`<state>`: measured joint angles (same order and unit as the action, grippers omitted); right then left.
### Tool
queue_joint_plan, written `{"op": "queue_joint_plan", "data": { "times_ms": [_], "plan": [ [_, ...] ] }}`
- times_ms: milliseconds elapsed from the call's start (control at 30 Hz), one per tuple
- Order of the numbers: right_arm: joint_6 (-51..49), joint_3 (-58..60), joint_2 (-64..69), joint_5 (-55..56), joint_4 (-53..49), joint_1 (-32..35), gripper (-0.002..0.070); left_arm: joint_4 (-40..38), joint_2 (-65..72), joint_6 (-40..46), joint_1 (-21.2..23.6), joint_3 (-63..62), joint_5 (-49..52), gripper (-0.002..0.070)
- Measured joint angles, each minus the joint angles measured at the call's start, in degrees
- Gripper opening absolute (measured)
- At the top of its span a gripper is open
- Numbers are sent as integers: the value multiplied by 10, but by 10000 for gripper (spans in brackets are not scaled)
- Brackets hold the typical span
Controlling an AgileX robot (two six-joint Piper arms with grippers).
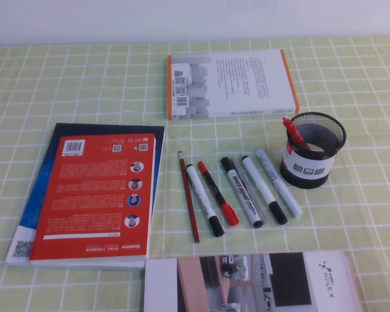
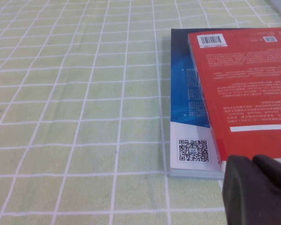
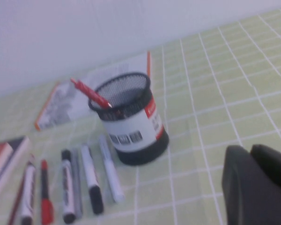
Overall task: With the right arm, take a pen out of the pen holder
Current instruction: 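Take a marker out of the pen holder and lay it on the table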
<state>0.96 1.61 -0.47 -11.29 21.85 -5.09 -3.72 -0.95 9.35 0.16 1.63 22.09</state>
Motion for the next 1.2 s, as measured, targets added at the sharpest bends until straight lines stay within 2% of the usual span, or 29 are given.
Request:
{"op": "queue_joint_plan", "data": {
  "times_ms": [167, 367, 633, 967, 1100, 1200],
  "plan": [
    [0, 0, 0, 47, 103, 0, -13, 0, 0, 0, 0, 0, 0, -5],
    [0, 0, 0, 74, 148, 0, -13, 0, 0, 0, 0, 0, 0, -5],
    [3, -60, 23, -1, 166, 0, -13, 0, 0, 0, 0, 0, 0, -5],
    [118, -231, 266, -160, 165, 0, -13, 0, 0, 0, 0, 0, 0, -5],
    [188, -263, 358, -162, 188, 0, -13, 0, 0, 0, 0, 0, 0, -5],
    [205, -282, 411, -142, 177, -6, -13, 0, 0, 0, 0, 0, 0, -5]
  ]
}}
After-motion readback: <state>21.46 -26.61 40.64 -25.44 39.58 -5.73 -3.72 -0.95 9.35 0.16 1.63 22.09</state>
